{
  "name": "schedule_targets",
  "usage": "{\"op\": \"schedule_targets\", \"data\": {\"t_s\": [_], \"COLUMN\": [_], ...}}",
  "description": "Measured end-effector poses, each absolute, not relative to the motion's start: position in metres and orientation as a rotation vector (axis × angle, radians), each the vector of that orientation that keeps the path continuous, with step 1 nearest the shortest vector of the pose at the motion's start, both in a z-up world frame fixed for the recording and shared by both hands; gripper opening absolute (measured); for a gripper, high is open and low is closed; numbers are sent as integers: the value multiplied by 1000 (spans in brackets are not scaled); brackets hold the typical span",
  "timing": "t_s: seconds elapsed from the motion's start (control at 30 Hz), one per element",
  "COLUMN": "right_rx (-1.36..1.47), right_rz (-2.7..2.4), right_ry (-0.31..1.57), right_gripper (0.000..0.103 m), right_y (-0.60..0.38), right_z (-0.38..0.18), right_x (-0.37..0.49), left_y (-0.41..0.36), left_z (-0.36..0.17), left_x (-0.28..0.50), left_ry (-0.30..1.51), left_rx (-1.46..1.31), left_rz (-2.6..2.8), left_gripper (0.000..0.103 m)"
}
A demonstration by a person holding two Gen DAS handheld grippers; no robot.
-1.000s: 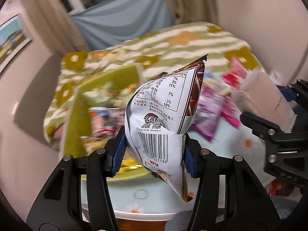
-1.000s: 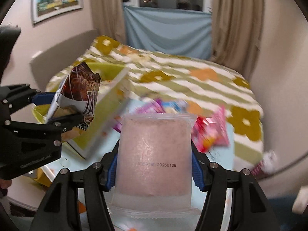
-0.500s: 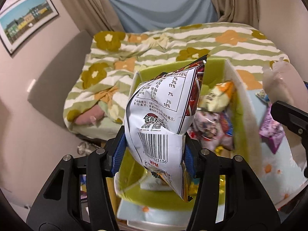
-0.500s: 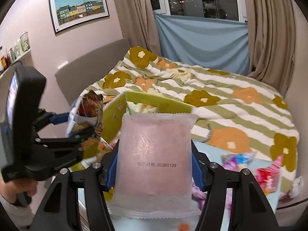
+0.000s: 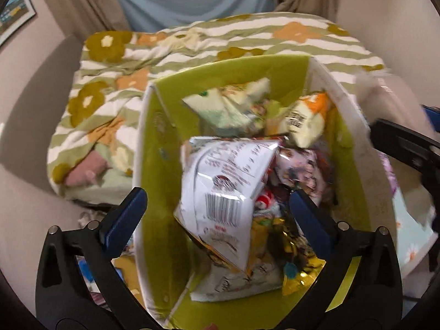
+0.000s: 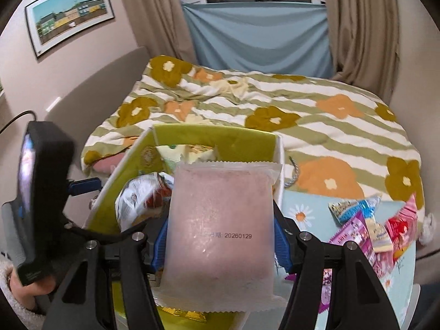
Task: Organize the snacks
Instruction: 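Lift both bags over the yellow box and drop them inside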
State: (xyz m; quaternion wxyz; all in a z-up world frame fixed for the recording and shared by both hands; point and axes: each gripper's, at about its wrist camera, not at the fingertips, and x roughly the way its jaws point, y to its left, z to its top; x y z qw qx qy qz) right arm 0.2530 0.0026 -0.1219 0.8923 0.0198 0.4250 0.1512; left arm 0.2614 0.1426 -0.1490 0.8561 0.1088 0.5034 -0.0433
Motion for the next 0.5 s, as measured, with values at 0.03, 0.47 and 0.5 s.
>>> {"op": "schedule_targets", "data": {"t_s": [0.03, 0.47, 0.5], "right_rx": [43, 28, 23], "right_rz": [308, 396, 407], "right_ry": [889, 957, 965], "right_gripper": [58, 58, 58], "right_y": [1, 29, 34], "right_z": [-122, -134, -135], "right_x": [254, 274, 276], "left_y": [144, 182, 184], "left_z": [-145, -124, -124], "left_x": [259, 213, 211], "left_ry": [1055, 1033, 1034], "left_rx": [217, 75, 67], "left_rz": [-102, -28, -18], "left_gripper": [103, 103, 103]}}
